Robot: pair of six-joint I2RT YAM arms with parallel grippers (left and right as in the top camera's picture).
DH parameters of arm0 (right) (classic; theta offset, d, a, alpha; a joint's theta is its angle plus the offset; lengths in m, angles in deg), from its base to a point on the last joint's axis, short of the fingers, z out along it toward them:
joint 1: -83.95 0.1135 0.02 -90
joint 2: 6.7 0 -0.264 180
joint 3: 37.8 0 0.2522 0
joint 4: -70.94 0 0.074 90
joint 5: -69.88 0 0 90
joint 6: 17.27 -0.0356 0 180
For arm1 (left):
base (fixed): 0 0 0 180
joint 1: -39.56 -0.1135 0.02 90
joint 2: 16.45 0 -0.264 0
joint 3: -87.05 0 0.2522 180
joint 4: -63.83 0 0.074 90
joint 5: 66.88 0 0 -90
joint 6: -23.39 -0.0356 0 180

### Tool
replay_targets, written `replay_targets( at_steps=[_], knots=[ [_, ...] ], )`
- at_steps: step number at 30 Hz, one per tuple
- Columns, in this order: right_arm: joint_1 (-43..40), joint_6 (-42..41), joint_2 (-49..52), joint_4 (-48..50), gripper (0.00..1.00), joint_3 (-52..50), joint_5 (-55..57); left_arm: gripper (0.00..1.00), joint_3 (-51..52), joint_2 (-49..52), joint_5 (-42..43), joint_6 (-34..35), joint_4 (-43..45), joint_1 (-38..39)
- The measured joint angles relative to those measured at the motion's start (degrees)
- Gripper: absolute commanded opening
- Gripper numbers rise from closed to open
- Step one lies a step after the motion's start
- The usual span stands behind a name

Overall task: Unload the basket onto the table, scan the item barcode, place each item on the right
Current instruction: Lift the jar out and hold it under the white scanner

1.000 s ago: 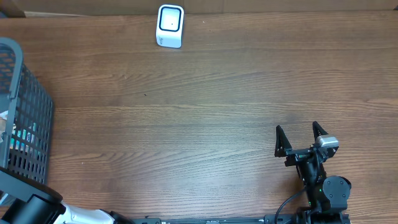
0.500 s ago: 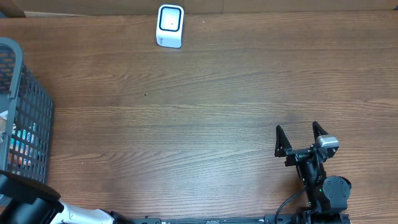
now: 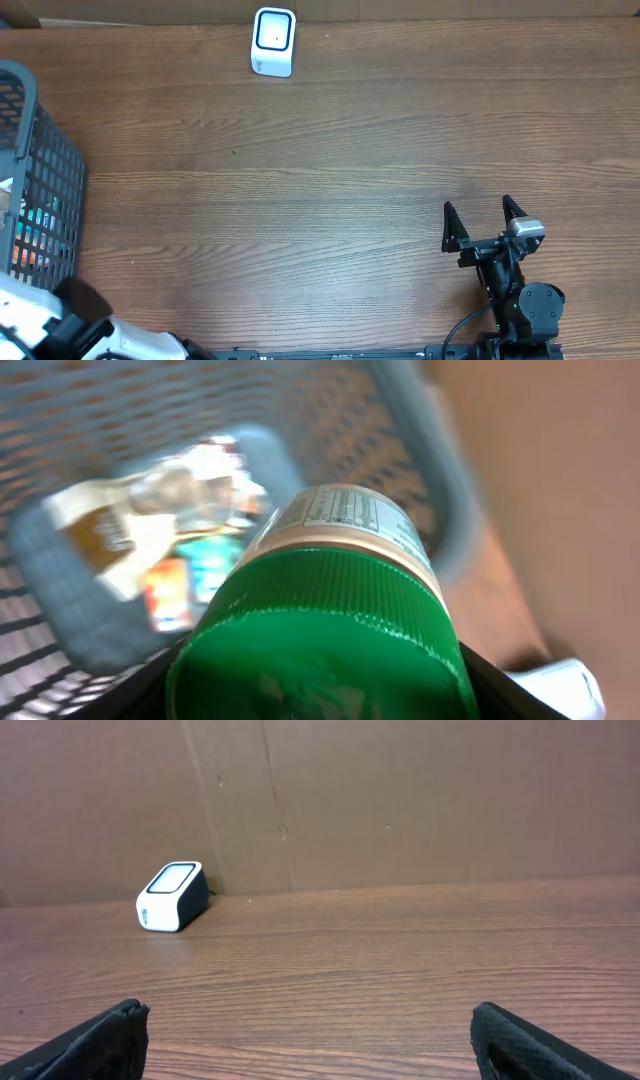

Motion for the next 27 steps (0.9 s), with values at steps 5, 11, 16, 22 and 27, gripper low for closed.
replay_targets(
  at_steps=[5, 11, 16, 22, 27],
  knots=[
    [0.0, 0.0, 0.0, 0.04, 1.0, 0.0, -0.02, 0.55, -1.33, -2.1, 1.33, -1.92, -0.66, 16.15],
    [0.0, -0.02, 0.0, -0.02, 1.0, 0.0, 0.0, 0.55, 0.09, -2.27, 2.34, -3.56, -0.68, 35.58],
    [0.0, -0.02, 0.0, 0.0, 1.0, 0.0, 0.0, 0.55, 7.08, -2.4, 2.32, -4.2, -0.68, 47.3],
    [0.0, 0.0, 0.0, 0.0, 1.0, 0.0, -0.02, 0.55, 23.96, -2.43, -0.57, -2.6, 3.56, 57.99],
    [0.0, -0.02, 0.0, -0.02, 1.0, 0.0, 0.0, 0.57, 40.44, -2.36, -1.62, -1.05, 14.91, 63.95]
  ],
)
